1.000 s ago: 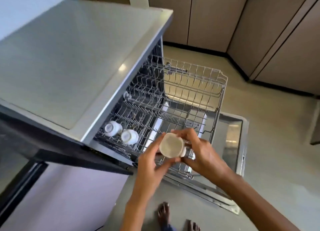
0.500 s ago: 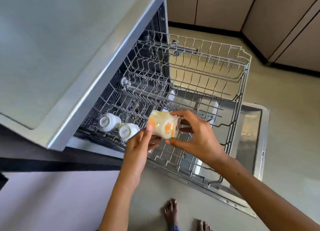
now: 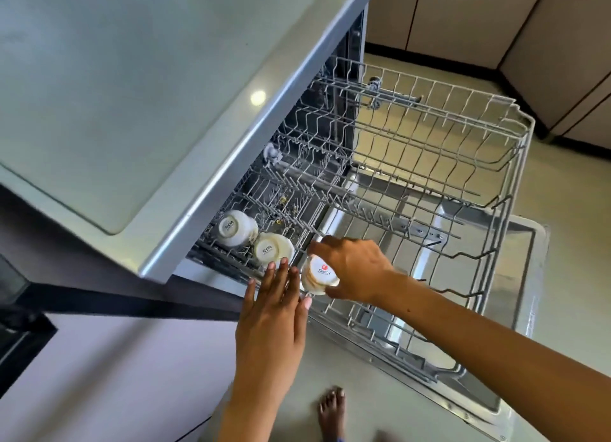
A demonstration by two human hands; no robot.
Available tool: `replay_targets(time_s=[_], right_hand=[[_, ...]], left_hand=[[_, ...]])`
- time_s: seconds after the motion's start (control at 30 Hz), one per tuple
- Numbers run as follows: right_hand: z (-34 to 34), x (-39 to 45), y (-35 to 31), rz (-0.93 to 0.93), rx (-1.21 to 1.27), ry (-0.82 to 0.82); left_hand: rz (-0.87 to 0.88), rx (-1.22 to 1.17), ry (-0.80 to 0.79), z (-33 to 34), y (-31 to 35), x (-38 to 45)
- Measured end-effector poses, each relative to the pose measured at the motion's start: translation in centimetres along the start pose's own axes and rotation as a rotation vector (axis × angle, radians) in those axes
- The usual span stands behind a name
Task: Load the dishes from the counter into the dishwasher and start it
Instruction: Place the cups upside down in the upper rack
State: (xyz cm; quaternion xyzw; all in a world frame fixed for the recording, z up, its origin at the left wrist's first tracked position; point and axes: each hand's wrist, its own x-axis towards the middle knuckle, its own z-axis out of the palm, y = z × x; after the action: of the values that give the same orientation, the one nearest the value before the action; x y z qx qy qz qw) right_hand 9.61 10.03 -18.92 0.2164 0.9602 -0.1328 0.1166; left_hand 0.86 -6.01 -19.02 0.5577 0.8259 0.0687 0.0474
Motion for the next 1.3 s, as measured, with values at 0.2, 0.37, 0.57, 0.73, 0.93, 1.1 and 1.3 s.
replay_targets(time_s=[0.2, 0.37, 0.57, 0.73, 0.93, 1.1, 1.3], right_hand=[[3.0, 2.4, -0.4, -0.061, -0.095, -0.011], [3.7, 2.3, -0.5, -0.052, -0.027, -0.006], [3.2, 1.0, -0.4, -0.101, 0.012, 0.028], [2.8, -1.7, -0.1, 0.091, 0.221, 0.160], [-1.9, -8.3, -2.3, 0.211, 0.387, 0.315], [-11.0, -14.8, -9.4, 0.098, 0.428, 0.342], [-18.9, -18.7, -20.7, -0.217, 0.497, 0.474]], left_hand=[[0.000, -0.053, 0.020, 0.4, -0.1, -0.3], [-0.016, -0.087, 0.012, 0.7, 0.0, -0.4], [-0.027, -0.124, 0.013, 0.6, 0.0, -0.4], [-0.027, -0.150, -0.018, 0.4, 0.0, -0.5], [-0.034, -0.300, -0.078, -6.2, 1.5, -1.6], [-0.029, -0.334, 0.141, -19.0, 2.7, -10.3], [-0.334, -0.195, 0.328, -28.7, -1.0, -24.9]])
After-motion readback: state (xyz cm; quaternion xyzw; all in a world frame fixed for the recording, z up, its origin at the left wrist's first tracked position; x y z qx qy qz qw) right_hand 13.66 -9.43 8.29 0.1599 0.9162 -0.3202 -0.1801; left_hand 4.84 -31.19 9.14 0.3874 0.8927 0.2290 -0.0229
